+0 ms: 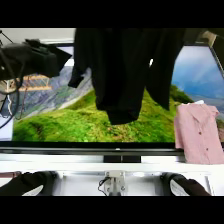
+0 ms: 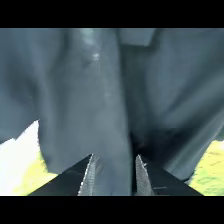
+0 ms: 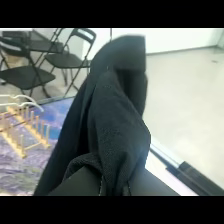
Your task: Fold the shirts.
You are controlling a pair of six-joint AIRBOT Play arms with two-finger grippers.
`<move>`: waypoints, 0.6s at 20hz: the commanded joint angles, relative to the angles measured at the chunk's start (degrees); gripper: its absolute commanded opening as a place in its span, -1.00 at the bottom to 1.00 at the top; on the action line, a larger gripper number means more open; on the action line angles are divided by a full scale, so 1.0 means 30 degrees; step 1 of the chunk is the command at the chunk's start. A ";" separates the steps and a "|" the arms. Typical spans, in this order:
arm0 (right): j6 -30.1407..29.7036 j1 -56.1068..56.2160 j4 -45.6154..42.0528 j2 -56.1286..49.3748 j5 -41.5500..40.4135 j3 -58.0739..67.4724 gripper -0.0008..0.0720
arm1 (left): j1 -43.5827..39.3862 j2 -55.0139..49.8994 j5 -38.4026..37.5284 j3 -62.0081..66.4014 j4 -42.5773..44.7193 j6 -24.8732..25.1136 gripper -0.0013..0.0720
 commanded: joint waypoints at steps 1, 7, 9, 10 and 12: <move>0.0182 0.0015 -0.1661 0.0663 -0.1494 0.0022 -0.76 | 0.0000 -0.0160 -0.1399 0.0022 0.1909 0.0182 -0.01; -0.0364 0.0015 -0.4167 0.1370 -0.6608 0.0022 -0.77 | -0.0007 -0.0146 -0.2820 0.0022 0.2769 0.0168 -0.02; -0.0619 0.0015 -0.5632 0.1399 -0.8524 0.0022 -0.77 | -0.0007 -0.0182 -0.2820 0.0022 0.2769 0.0168 -0.02; -0.0597 0.0015 -0.6776 0.1406 -0.9362 0.0022 -0.77 | -0.0007 -0.0204 -0.2820 0.0022 0.2769 0.0175 -0.02; -0.0364 0.0015 -0.9071 0.1406 -1.1132 0.0022 -0.77 | -0.0007 -0.0219 -0.2820 0.0022 0.2769 0.0168 -0.02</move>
